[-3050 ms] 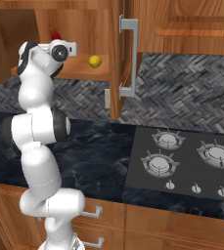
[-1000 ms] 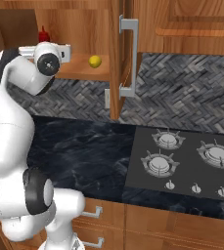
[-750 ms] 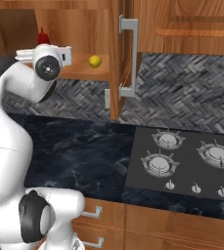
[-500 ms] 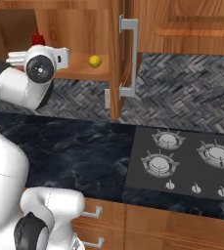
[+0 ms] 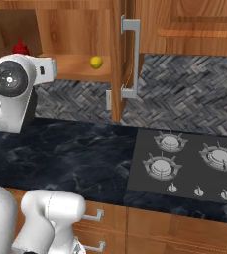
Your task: The dining table condiment station is running low on ketchup. Refill the condiment station by opening the cabinet and taking the ketchup from the cabinet and placing it on the dining table.
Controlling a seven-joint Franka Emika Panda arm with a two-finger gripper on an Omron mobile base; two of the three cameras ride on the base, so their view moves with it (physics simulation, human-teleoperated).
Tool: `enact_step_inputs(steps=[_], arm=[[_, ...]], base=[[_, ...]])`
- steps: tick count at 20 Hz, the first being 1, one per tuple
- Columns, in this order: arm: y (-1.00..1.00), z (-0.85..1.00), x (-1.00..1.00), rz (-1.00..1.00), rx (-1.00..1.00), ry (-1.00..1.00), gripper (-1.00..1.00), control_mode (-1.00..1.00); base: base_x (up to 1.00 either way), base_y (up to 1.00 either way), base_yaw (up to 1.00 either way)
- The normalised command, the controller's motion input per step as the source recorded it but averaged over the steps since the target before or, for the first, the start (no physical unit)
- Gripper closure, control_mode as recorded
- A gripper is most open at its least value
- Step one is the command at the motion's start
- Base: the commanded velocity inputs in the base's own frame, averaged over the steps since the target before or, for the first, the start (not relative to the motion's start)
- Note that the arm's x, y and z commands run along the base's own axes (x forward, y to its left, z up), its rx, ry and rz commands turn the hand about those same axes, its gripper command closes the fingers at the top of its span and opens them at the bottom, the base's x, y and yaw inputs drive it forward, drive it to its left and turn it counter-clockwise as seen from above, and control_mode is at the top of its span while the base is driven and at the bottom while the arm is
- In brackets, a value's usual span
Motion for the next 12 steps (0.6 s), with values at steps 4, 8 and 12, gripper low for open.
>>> enact_step_inputs(steps=[4, 8, 12], arm=[[0.01, -0.29, -0.39, 0.00, -0.10, 0.09, 1.00, -1.00], [0.06, -0.15, 0.00, 0.00, -0.04, 0.12, 1.00, -1.00], [0.01, -0.11, 0.00, 0.00, -0.02, 0.04, 1.00, -1.00]], base=[[0.00, 0.00, 0.00], [0.00, 0.00, 0.00], [0.00, 0.00, 0.00]])
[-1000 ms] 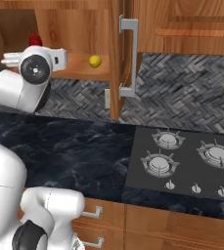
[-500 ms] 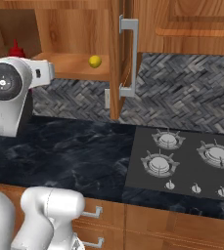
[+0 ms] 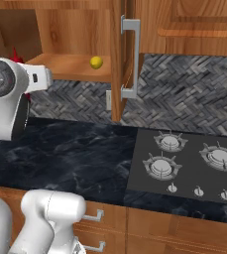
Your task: The dining table condiment station is running low on ketchup. Refill the condiment station by opening the cabinet and taking the ketchup from the cabinet and placing it on the dining table.
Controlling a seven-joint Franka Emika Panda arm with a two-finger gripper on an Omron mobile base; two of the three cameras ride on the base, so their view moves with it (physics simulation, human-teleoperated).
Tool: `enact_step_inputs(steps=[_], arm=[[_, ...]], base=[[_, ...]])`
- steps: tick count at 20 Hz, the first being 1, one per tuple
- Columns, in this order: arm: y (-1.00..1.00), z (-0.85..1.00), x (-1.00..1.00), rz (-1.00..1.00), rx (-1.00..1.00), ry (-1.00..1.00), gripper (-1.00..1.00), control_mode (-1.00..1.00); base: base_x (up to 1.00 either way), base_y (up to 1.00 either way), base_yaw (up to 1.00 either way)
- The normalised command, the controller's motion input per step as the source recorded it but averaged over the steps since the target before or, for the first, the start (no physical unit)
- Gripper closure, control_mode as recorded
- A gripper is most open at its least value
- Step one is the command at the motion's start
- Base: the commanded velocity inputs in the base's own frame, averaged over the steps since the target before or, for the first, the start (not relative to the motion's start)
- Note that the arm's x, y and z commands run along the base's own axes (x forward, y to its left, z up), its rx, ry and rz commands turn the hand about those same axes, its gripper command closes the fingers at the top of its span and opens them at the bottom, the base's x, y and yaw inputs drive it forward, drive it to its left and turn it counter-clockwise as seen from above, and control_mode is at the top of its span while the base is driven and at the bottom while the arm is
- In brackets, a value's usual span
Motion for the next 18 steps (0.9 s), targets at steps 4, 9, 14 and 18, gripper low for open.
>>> enact_step_inputs(steps=[4, 9, 14, 18], arm=[[0.03, -0.02, -0.11, -0.01, 0.00, 0.01, 1.00, -1.00], [0.00, 0.00, 0.00, 0.00, 0.00, 0.00, 1.00, 1.00], [0.00, 0.00, 0.00, 0.00, 0.00, 0.00, 1.00, 1.00], [0.00, 0.00, 0.00, 0.00, 0.00, 0.00, 1.00, 1.00]], base=[[0.00, 0.00, 0.00], [-0.60, 0.02, -0.33], [-0.58, 0.18, -0.60], [-0.69, 0.13, -0.68]])
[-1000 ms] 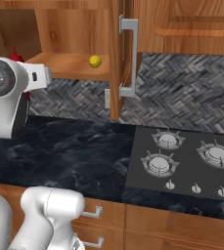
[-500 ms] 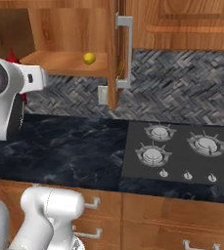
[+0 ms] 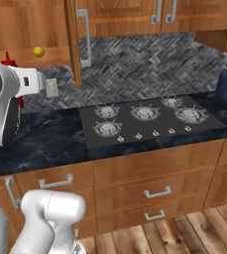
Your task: The dining table condiment station is running low on ketchup. Refill the condiment station by opening the cabinet and taking the ketchup from the cabinet and placing it on the dining table.
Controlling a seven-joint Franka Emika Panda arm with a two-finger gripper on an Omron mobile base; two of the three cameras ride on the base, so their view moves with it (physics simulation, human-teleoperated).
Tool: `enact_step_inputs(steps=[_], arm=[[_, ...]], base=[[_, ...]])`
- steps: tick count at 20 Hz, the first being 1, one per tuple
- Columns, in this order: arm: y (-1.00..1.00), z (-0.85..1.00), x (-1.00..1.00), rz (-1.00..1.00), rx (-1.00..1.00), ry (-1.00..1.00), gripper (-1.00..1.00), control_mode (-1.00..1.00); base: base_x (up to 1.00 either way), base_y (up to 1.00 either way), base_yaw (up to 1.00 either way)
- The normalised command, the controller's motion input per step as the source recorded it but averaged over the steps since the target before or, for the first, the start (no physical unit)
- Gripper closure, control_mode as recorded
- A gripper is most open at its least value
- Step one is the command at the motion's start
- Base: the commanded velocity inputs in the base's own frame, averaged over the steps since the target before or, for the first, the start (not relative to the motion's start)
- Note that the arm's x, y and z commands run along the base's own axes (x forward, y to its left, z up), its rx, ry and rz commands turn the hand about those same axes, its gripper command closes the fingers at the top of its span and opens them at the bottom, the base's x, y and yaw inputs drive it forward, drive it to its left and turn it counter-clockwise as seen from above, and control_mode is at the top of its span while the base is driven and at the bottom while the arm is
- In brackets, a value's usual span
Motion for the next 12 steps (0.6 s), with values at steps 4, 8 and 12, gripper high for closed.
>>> enact_step_inputs(steps=[4, 8, 12], arm=[[0.00, 0.00, 0.00, 0.00, 0.00, 0.00, 1.00, 1.00], [0.00, 0.00, 0.00, 0.00, 0.00, 0.00, 1.00, 1.00], [0.00, 0.00, 0.00, 0.00, 0.00, 0.00, 1.00, 1.00]], base=[[-0.62, 0.00, -0.79], [-0.42, 0.00, -0.86], [-0.13, 0.00, -0.92]])
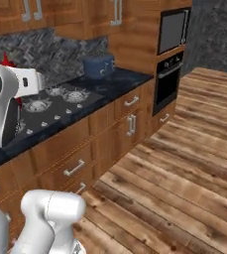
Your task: The dining table condiment station is running low on ketchup. Refill the condiment station by opening the cabinet and taking the ketchup from the cabinet and placing it on the dining table.
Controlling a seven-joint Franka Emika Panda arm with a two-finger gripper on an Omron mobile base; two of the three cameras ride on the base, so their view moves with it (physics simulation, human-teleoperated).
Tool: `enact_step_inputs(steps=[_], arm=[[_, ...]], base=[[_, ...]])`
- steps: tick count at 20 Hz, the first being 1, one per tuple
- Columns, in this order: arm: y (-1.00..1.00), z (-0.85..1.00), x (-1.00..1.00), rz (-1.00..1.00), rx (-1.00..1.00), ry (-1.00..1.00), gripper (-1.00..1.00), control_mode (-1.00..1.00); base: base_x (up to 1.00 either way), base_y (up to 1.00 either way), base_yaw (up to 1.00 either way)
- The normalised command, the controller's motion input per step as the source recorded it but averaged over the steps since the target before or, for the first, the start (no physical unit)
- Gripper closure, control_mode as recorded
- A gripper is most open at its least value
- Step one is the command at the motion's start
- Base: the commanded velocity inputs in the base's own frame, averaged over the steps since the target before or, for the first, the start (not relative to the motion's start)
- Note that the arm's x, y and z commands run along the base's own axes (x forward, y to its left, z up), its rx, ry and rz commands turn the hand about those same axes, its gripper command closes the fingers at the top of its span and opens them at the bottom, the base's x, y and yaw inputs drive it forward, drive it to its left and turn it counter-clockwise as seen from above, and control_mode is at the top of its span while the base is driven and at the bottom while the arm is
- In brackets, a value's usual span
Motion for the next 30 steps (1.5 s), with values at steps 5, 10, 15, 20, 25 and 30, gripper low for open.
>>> enact_step_inputs(steps=[5, 10, 15, 20, 25, 30], arm=[[0.00, 0.00, 0.00, 0.00, 0.00, 0.00, 1.00, 1.00], [0.00, 0.00, 0.00, 0.00, 0.00, 0.00, 1.00, 1.00], [0.00, 0.00, 0.00, 0.00, 0.00, 0.00, 1.00, 1.00], [0.00, 0.00, 0.00, 0.00, 0.00, 0.00, 1.00, 1.00], [0.00, 0.00, 0.00, 0.00, 0.00, 0.00, 1.00, 1.00], [0.00, 0.00, 0.00, 0.00, 0.00, 0.00, 1.00, 1.00]], base=[[-0.01, -0.02, -0.90], [0.00, -0.31, -0.78], [0.32, -0.78, -0.54], [0.81, -0.91, -0.22], [1.00, -0.62, -0.08], [1.00, -0.71, 0.01]])
